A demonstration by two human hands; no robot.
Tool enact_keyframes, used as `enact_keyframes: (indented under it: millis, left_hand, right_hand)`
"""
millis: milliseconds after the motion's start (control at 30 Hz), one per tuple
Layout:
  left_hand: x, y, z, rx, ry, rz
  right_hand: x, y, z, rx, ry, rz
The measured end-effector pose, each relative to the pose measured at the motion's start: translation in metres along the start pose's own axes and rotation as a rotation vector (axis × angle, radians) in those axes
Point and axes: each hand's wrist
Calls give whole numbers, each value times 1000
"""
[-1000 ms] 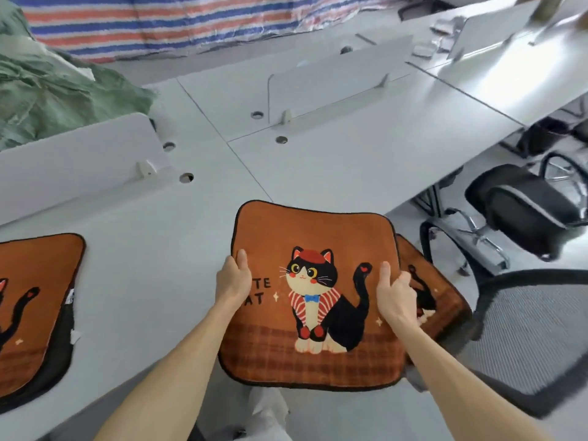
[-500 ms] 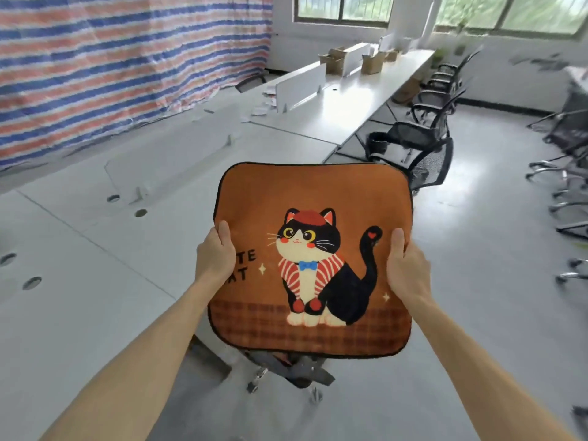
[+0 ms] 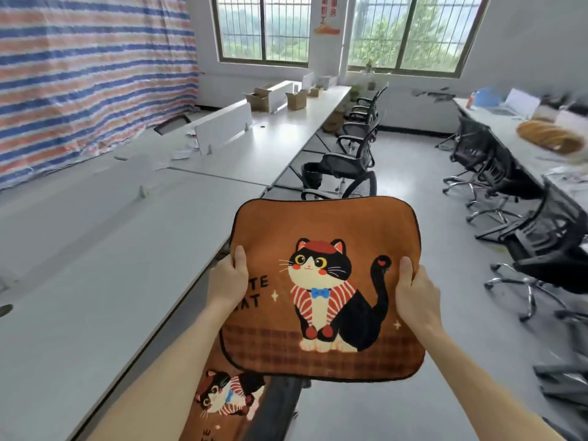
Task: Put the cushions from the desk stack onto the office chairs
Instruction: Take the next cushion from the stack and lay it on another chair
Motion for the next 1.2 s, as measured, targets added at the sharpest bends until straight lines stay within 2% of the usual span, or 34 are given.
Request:
enact_keyframes:
  millis: [267, 600, 867, 967, 1200]
  left_hand:
    - [80, -27, -89, -32, 105, 49]
    - [165, -45, -193, 42, 80, 141]
    - [249, -95, -288, 106, -41, 257]
    - [275, -107, -318, 96, -68, 330]
    - [355, -85, -390, 142, -46, 541]
  right_hand:
    - [118, -16, -1, -42, -34, -18]
    - [280, -62, -48, -56, 103, -31]
    - [461, -81, -82, -56, 276, -4]
    - [526, -75, -94, -130, 373, 18]
    - [662, -60, -161, -293, 558, 74]
Point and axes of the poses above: each hand's wrist, its own x-axis towards the middle knuckle, its own z-axis out of the back of the hand, y = z × x, and after that the axes turned 1 degree about -y, right-handed
